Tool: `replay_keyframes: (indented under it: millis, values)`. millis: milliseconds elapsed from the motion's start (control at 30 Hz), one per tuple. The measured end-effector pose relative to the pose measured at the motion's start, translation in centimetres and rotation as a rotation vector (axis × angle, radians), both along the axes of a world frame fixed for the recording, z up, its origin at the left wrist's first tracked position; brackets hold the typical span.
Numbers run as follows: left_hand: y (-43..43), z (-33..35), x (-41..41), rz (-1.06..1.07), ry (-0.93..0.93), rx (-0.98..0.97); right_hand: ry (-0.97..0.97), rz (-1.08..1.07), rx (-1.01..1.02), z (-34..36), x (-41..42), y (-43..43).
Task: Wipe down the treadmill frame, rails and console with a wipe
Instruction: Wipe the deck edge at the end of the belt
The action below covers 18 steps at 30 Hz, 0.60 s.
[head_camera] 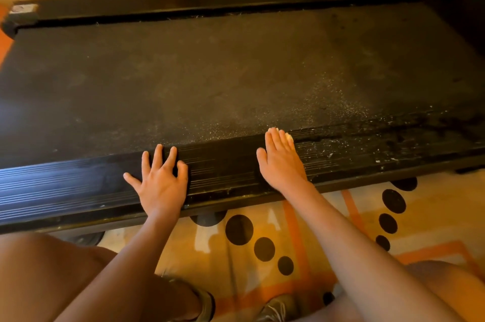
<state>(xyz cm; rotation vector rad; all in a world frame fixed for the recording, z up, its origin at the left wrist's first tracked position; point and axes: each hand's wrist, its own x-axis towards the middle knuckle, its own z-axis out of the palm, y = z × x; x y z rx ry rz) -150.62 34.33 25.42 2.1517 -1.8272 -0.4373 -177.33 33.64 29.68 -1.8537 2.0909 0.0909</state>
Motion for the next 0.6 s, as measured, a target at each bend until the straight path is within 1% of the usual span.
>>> replay_keyframes:
  millis: [133, 200, 267, 367, 500, 600]
  values:
    - [0.1, 0.0, 0.1, -0.006, -0.008, 0.005, -0.040, 0.045, -0.029, 0.3, 0.1, 8.3]
    - [0.1, -0.3, 0.2, -0.006, -0.012, -0.005, -0.075, 0.032, -0.021, 0.5, 0.1, 10.3]
    - [-0.1, -0.3, 0.1, 0.002, -0.006, -0.008, -0.061, 0.022, -0.028, 0.6, 0.0, 9.6]
    - [-0.1, -0.3, 0.2, -0.008, 0.000, -0.002, -0.004, 0.016, -0.028, 0.0, -0.3, 5.2]
    - [0.1, 0.0, 0.1, -0.015, 0.012, -0.010, -0.041, -0.021, 0.032, 0.3, -1.5, -1.0]
    - [0.1, -0.1, 0.1, -0.005, 0.020, -0.023, -0.075, 0.027, 0.042, 0.5, -2.0, 0.5]
